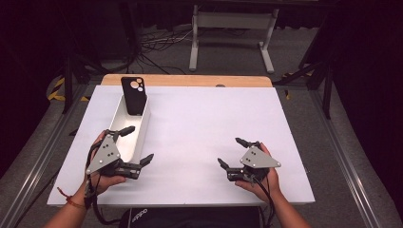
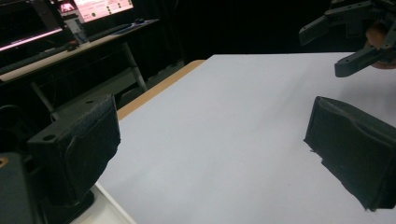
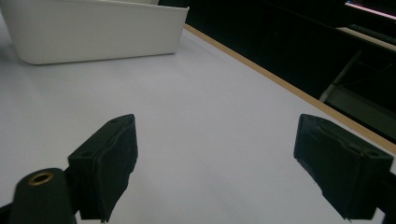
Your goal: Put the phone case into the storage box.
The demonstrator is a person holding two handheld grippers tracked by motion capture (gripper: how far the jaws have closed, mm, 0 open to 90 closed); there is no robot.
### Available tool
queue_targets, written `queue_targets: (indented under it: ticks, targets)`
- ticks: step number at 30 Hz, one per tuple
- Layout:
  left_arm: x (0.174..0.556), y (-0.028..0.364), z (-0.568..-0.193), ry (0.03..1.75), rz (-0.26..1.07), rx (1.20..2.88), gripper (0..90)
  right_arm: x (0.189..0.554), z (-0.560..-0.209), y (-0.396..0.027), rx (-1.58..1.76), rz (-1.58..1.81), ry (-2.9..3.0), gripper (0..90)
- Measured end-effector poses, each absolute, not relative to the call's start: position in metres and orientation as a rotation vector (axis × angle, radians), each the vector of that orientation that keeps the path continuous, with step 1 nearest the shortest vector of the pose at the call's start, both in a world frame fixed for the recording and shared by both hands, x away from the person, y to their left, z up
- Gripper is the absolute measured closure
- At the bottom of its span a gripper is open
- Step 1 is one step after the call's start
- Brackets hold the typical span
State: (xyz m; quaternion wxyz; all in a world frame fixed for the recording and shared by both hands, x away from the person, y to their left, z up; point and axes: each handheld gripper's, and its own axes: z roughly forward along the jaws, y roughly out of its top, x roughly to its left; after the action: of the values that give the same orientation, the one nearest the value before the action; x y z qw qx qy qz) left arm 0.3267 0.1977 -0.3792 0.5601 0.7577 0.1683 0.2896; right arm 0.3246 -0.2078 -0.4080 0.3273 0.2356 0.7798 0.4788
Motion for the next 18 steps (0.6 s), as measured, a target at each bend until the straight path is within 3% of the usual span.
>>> queue_targets:
  ticks: [18]
  targets:
    - [0.313,0.18,-0.391,0.358,0.674,1.825,2.3,0.32,-0.405,-0.207,0.582,1.282,2.032,9.1]
